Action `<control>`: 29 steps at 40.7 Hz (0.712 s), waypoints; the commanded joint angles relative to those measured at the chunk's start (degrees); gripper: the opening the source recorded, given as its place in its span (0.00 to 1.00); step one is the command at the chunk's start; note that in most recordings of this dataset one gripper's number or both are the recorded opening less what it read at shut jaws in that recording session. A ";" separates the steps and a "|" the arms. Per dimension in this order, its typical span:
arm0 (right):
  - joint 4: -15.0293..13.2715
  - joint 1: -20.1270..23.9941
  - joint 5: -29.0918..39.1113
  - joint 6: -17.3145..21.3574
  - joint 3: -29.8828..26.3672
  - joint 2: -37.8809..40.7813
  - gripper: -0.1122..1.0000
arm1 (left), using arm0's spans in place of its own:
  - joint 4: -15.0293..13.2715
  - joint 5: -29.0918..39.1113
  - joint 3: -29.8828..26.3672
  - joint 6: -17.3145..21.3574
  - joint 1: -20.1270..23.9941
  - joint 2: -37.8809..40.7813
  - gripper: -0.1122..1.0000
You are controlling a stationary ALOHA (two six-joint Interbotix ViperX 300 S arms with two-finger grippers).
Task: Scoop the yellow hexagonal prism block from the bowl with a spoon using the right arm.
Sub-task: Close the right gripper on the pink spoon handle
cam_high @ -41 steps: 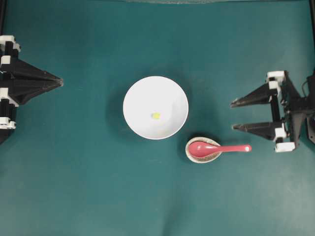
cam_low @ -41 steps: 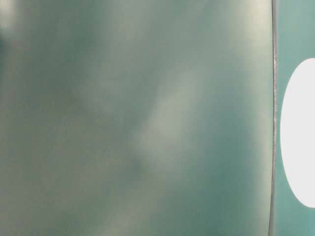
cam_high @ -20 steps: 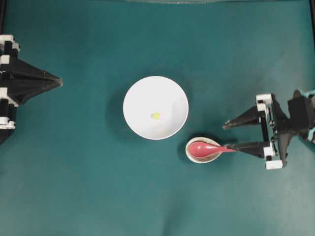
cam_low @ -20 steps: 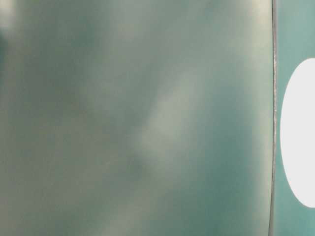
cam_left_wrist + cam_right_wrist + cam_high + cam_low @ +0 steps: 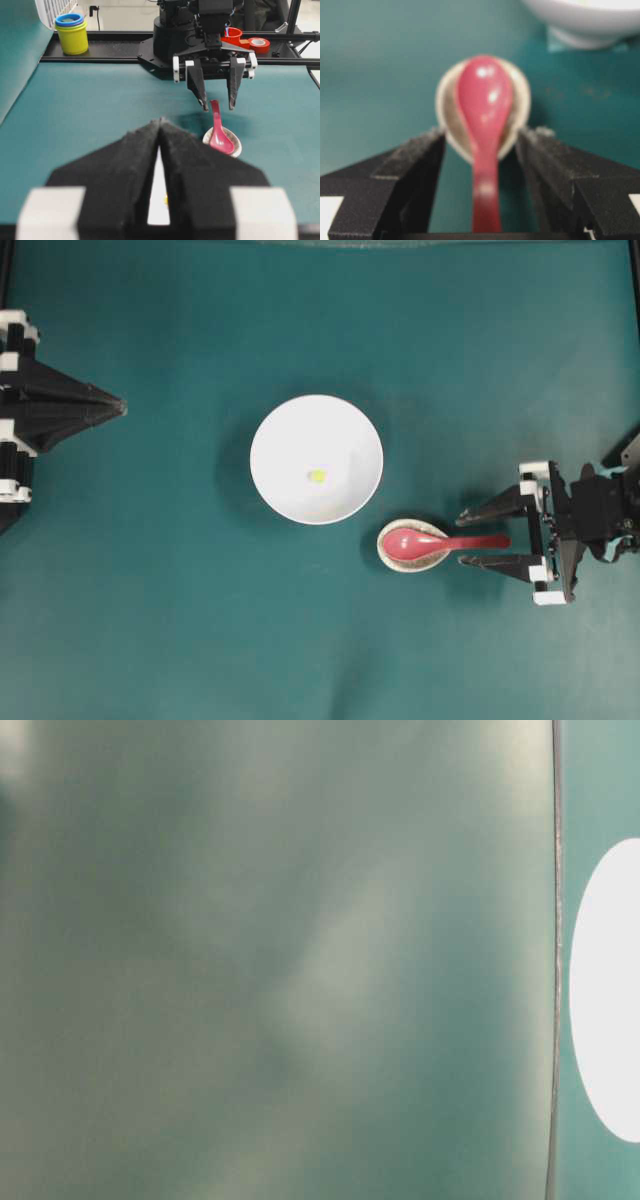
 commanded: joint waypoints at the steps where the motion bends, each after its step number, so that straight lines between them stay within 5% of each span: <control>1: 0.26 0.44 -1.58 0.53 -0.26 0.79 0.66 | 0.18 -0.70 -1.49 0.53 0.09 0.26 0.17; 29: 0.35 0.79 -4.83 1.93 -1.41 8.53 0.66 | 0.18 -1.41 -1.49 1.32 0.09 0.26 0.17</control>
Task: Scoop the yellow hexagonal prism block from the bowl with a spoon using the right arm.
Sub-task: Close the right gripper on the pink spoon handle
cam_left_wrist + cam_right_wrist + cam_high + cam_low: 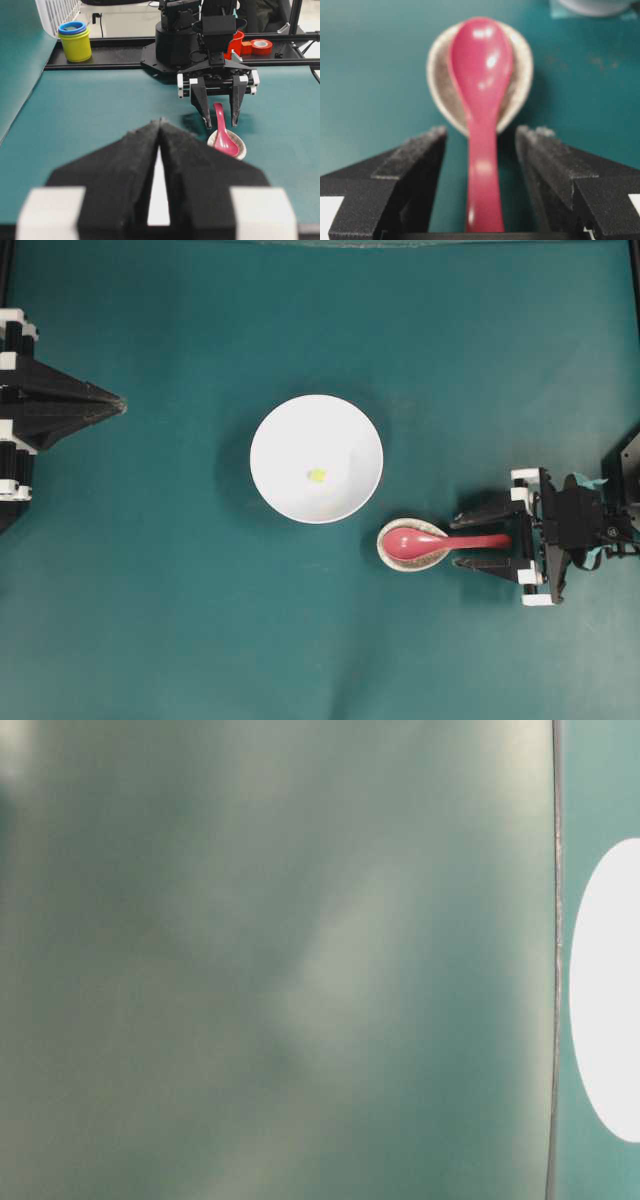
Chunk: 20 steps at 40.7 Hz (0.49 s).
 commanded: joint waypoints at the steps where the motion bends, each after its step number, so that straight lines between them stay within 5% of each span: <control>1: 0.09 0.35 -0.44 0.09 0.00 -0.53 0.66 | 0.18 -0.53 -1.49 0.09 0.09 0.26 0.17; 20: 0.09 0.62 -0.44 0.00 0.35 -0.53 0.63 | 0.18 -0.70 -1.49 0.09 0.09 0.26 0.17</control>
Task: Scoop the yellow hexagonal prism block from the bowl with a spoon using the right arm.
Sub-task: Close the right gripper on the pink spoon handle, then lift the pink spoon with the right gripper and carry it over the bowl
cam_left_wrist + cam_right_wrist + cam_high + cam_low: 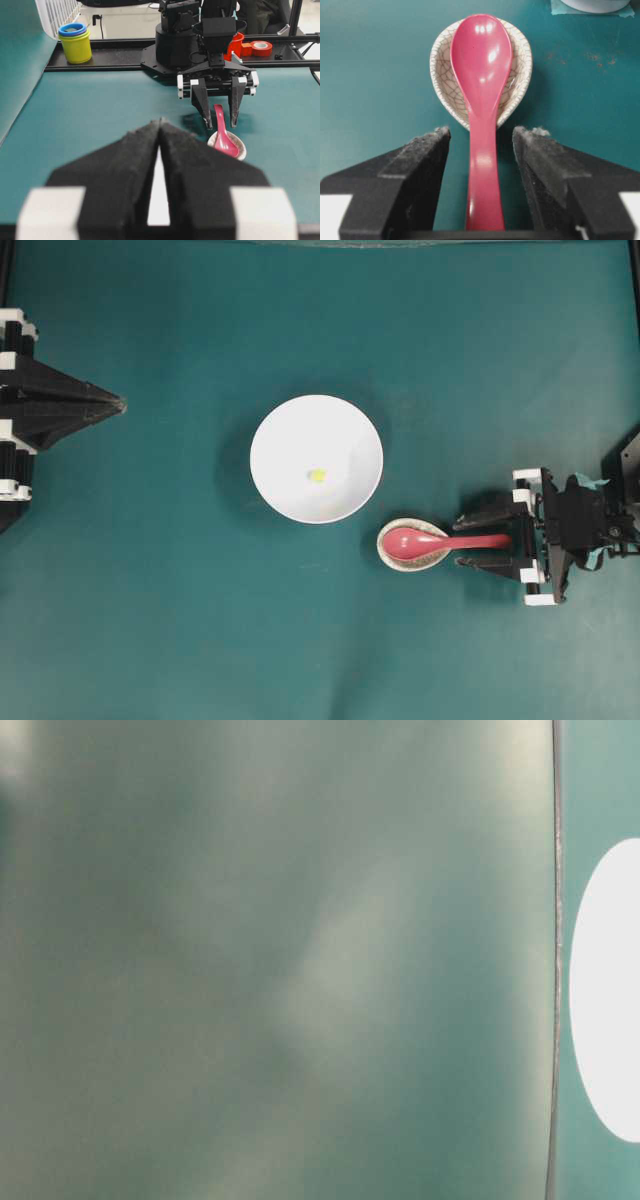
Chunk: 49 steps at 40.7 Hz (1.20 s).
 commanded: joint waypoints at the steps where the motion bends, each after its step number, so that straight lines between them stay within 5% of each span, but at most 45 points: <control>1: 0.18 0.26 -0.44 0.00 -0.09 -0.53 0.63 | 0.18 -0.53 -1.49 0.09 0.09 0.26 0.17; 29: 0.18 0.35 -0.18 -0.18 -0.26 -0.53 0.54 | 0.18 -0.53 -1.58 0.00 0.09 0.26 0.17; 49: 0.18 0.35 -0.18 -0.18 -0.53 -0.53 0.38 | 0.09 -0.53 -1.58 -0.09 0.09 0.26 0.17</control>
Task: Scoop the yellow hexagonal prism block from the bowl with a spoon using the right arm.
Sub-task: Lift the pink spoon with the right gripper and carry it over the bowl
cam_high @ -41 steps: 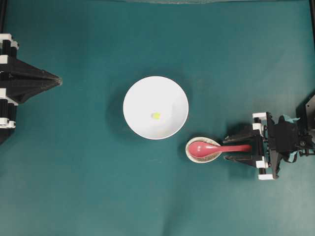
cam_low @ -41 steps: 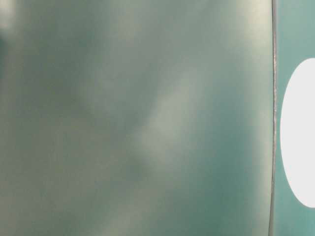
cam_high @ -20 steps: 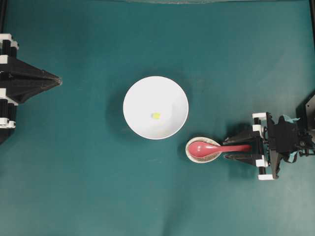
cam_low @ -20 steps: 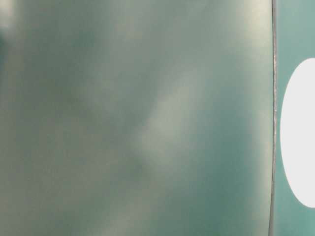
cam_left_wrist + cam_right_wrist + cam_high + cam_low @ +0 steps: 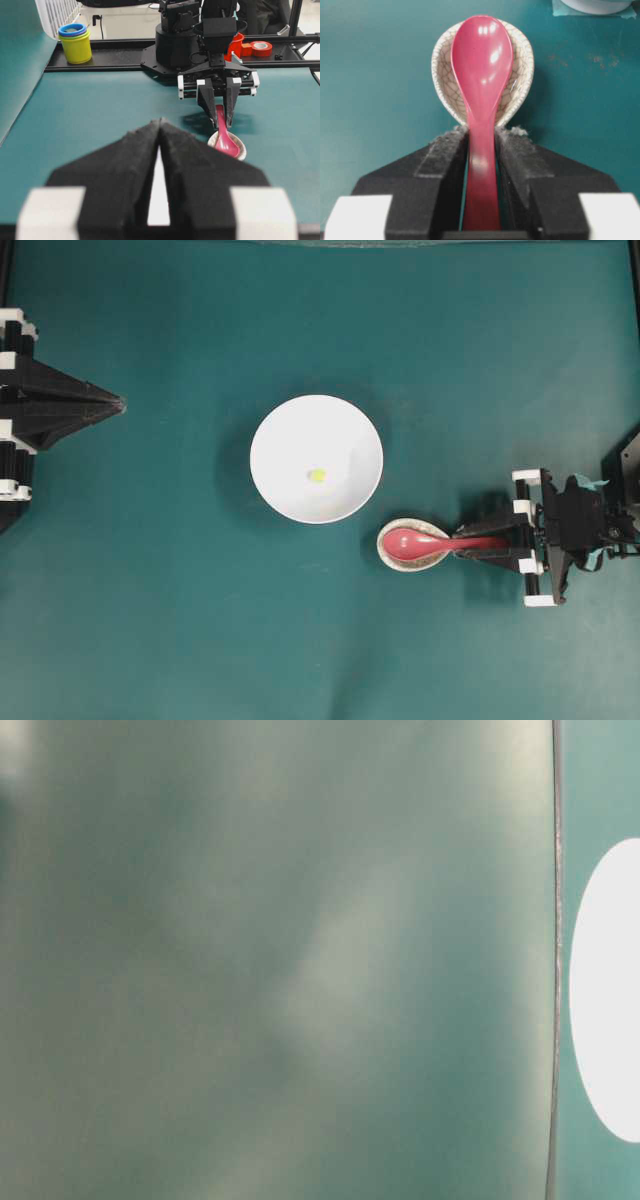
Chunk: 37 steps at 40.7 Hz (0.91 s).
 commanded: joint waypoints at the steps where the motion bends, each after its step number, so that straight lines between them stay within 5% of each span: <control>1: 0.18 0.26 -0.26 -0.18 -0.44 -0.53 0.37 | 0.18 -0.53 -1.58 0.00 0.09 0.18 0.17; 17: 0.18 0.18 2.02 -0.44 0.18 -7.56 0.32 | 0.09 -0.53 -1.58 0.00 0.09 0.18 0.17; 37: 0.09 -6.68 27.77 -8.88 -3.08 -31.38 0.32 | 0.09 -1.32 -1.58 0.00 0.09 0.09 0.17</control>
